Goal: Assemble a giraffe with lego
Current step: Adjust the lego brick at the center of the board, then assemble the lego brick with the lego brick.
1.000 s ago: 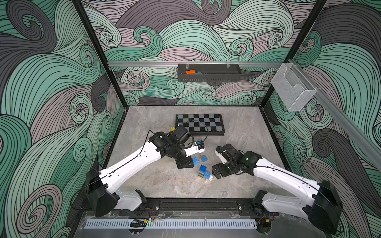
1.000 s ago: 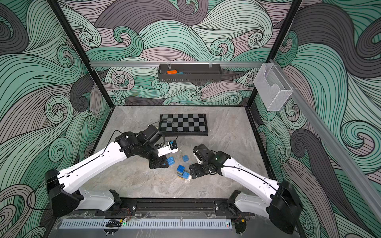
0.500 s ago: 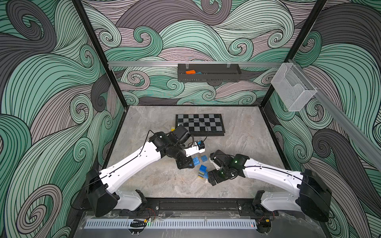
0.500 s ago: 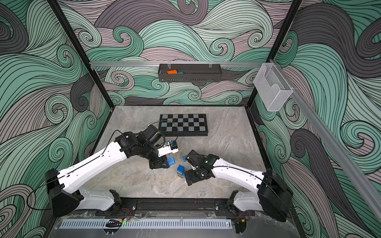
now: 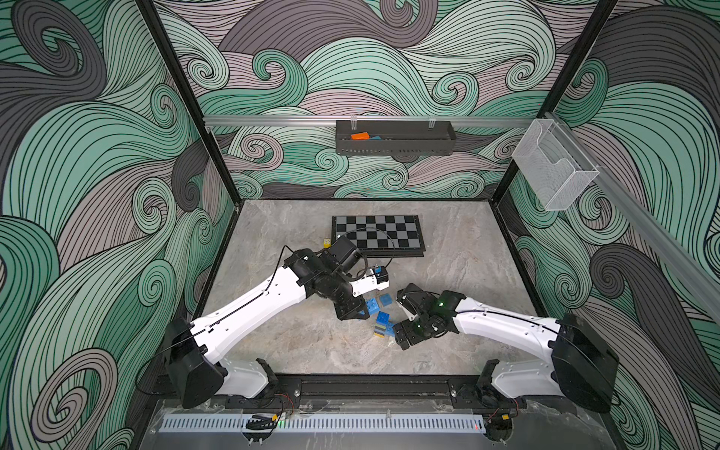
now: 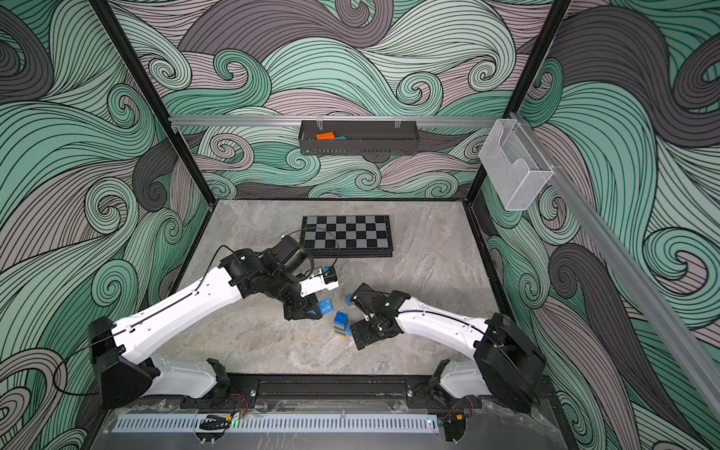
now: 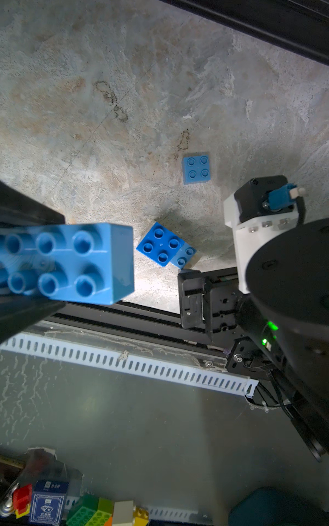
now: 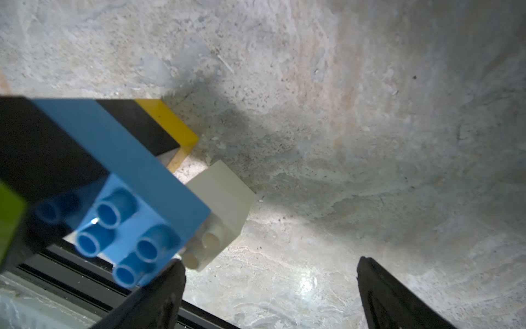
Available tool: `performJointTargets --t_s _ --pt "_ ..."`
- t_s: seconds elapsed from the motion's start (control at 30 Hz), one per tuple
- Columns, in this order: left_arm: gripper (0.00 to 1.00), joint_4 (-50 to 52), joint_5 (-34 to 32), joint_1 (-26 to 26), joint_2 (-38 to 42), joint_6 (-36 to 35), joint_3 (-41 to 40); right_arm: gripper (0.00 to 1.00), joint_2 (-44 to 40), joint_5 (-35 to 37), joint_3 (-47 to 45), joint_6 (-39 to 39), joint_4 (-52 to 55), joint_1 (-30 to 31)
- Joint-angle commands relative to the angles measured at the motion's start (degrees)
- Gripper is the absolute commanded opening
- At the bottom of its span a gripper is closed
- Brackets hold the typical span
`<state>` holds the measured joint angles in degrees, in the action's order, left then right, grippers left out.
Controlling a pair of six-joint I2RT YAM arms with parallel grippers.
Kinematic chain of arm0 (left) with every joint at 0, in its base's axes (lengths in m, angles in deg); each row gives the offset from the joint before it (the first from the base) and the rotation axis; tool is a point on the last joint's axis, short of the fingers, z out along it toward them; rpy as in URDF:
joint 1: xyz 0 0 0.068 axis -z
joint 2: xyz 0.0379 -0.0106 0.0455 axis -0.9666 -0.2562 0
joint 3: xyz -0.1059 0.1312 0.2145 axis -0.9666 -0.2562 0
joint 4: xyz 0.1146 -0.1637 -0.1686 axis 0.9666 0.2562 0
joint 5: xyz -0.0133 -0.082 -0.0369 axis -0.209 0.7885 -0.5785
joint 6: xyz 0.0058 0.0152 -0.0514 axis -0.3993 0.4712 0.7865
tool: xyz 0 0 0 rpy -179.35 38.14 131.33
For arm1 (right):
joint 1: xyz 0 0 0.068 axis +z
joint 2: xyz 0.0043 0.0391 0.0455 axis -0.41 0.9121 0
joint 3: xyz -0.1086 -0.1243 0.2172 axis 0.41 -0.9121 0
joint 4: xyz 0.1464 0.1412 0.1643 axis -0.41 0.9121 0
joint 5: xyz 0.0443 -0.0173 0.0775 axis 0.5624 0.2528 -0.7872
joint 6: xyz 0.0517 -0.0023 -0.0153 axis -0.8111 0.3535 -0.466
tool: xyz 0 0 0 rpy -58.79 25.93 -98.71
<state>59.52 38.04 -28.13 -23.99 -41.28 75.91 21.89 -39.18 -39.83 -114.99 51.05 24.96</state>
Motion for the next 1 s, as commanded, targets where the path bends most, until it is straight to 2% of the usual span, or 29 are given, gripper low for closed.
performJointTargets --t_s 0.0,0.33,0.53,0.63,0.77,0.87,0.97 --pt "0.00 -0.23 1.86 0.28 -0.51 -0.79 0.76 0.97 1.50 0.90 0.18 1.43 -1.46 -1.92" --pt "0.00 0.41 2.15 0.37 -1.19 -1.59 0.78 0.97 4.82 1.31 3.06 4.65 -2.05 -5.05" --pt "0.00 1.56 0.71 0.69 -2.80 -0.25 1.96 0.97 -1.85 0.19 2.66 3.17 1.75 -5.20" --pt "0.00 -0.32 -0.17 1.73 -2.78 4.16 2.02 0.97 -9.97 1.06 1.58 1.75 4.80 -5.41" --pt "0.00 -8.93 -3.53 5.20 -2.80 13.61 0.23 0.97 -18.91 -0.28 1.09 2.04 6.42 -7.45" --pt "0.00 -14.18 -5.89 7.03 -4.60 19.39 -0.97 0.98 -20.88 -4.22 0.96 3.14 5.31 -10.22" --pt "0.00 -14.62 -8.59 8.89 -7.07 21.42 -0.36 0.99 -22.15 -9.50 -0.16 4.61 1.52 -12.03"
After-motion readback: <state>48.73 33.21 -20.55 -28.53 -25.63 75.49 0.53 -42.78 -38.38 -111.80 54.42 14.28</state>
